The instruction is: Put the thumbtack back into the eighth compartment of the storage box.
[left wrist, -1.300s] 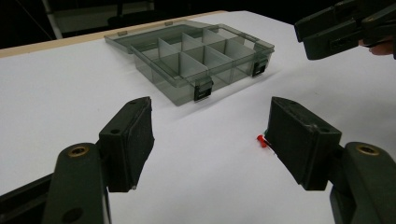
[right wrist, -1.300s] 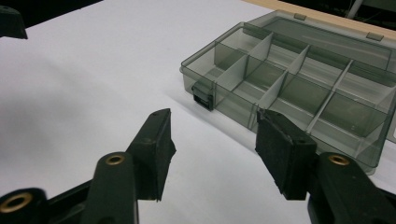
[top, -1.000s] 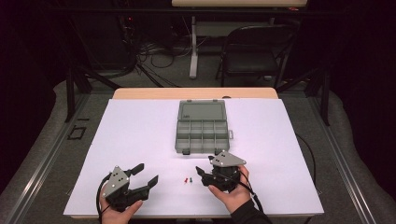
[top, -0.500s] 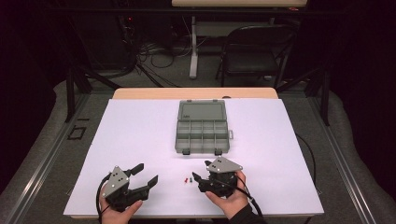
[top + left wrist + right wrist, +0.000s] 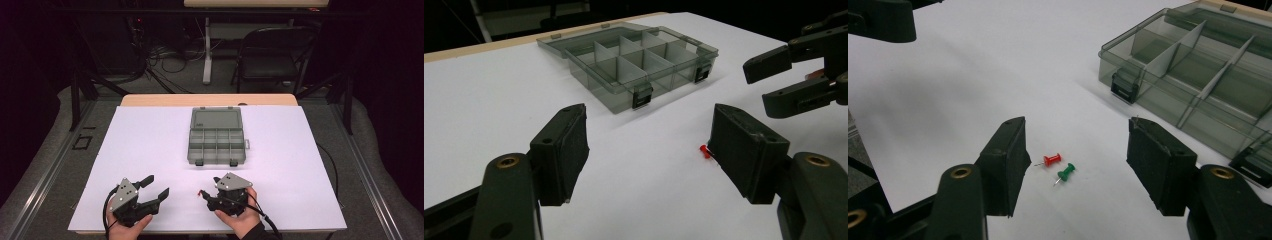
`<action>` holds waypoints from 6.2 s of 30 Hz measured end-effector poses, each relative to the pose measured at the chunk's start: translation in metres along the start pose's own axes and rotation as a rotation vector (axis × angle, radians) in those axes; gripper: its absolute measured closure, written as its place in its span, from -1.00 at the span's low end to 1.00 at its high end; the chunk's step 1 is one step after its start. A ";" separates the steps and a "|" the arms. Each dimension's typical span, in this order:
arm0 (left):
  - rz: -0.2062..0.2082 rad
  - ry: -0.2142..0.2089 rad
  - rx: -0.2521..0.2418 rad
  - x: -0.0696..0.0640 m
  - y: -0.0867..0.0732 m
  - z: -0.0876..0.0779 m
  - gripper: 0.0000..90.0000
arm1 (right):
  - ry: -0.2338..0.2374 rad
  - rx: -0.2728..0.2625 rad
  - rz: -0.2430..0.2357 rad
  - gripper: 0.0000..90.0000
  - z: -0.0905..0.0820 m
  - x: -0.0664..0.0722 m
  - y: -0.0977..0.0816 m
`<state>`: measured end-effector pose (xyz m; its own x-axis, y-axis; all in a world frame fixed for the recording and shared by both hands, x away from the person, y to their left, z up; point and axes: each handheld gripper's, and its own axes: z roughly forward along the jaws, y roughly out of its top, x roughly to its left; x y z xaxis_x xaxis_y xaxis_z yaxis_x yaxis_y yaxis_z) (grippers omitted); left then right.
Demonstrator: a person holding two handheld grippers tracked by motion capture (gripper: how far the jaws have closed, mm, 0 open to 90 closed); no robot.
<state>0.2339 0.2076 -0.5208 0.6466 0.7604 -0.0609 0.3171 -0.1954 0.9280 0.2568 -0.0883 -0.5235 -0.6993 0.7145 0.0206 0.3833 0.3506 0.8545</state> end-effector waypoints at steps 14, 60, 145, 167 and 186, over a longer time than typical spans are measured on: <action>-0.001 0.000 0.000 0.000 0.000 0.000 -0.30 | 0.012 0.048 0.000 0.07 0.022 0.004 -0.010; -0.002 -0.001 0.003 0.000 0.000 0.000 -0.30 | -0.056 0.151 0.068 0.84 0.049 0.004 -0.023; -0.004 0.004 0.001 0.001 0.000 0.000 -0.30 | -0.140 0.059 0.148 0.86 -0.009 -0.091 0.049; -0.005 0.006 0.003 0.001 0.000 0.000 -0.30 | -0.201 0.121 0.219 0.86 0.019 -0.125 0.042; -0.007 0.009 0.001 0.002 -0.001 0.000 -0.30 | -0.234 0.174 0.253 0.86 0.040 -0.136 0.030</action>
<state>0.2351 0.2099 -0.5213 0.6382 0.7672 -0.0642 0.3227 -0.1909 0.9270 0.3875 -0.1510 -0.5210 -0.4206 0.9035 0.0827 0.6368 0.2290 0.7362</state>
